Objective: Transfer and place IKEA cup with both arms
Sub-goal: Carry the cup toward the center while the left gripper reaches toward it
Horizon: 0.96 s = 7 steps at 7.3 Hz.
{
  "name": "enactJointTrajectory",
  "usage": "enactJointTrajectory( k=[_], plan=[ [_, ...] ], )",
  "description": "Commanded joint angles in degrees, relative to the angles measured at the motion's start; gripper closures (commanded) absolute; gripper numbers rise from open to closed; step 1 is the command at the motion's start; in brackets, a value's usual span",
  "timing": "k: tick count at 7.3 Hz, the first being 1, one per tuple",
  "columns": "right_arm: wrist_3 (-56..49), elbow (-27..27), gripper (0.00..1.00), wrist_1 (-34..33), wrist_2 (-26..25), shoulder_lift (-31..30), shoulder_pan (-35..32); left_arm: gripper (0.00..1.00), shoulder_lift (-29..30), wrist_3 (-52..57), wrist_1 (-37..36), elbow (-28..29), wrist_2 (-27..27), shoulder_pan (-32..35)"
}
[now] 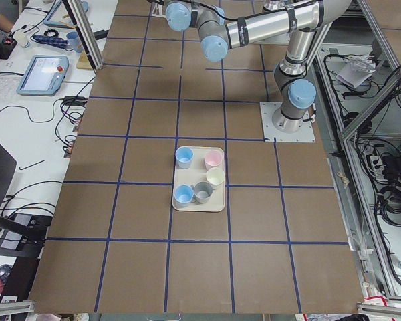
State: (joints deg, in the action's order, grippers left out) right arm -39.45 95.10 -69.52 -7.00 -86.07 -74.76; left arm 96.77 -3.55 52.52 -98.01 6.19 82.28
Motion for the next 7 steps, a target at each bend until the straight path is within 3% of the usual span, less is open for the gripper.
enactJointTrajectory(
  k=[1,4,7],
  plan=[
    [0.34,0.35,0.82,0.17,4.27,-0.42,-3.28,0.0,2.89,-0.23,-5.5,3.33,3.92,3.83],
    [0.6,0.35,0.83,0.17,6.47,-0.32,-4.78,0.0,3.78,-5.59,-6.2,4.05,3.13,4.9],
    [0.6,0.35,0.83,-0.01,6.56,-0.06,-5.22,0.0,4.04,-19.94,-20.64,3.08,3.74,6.31]
  ],
)
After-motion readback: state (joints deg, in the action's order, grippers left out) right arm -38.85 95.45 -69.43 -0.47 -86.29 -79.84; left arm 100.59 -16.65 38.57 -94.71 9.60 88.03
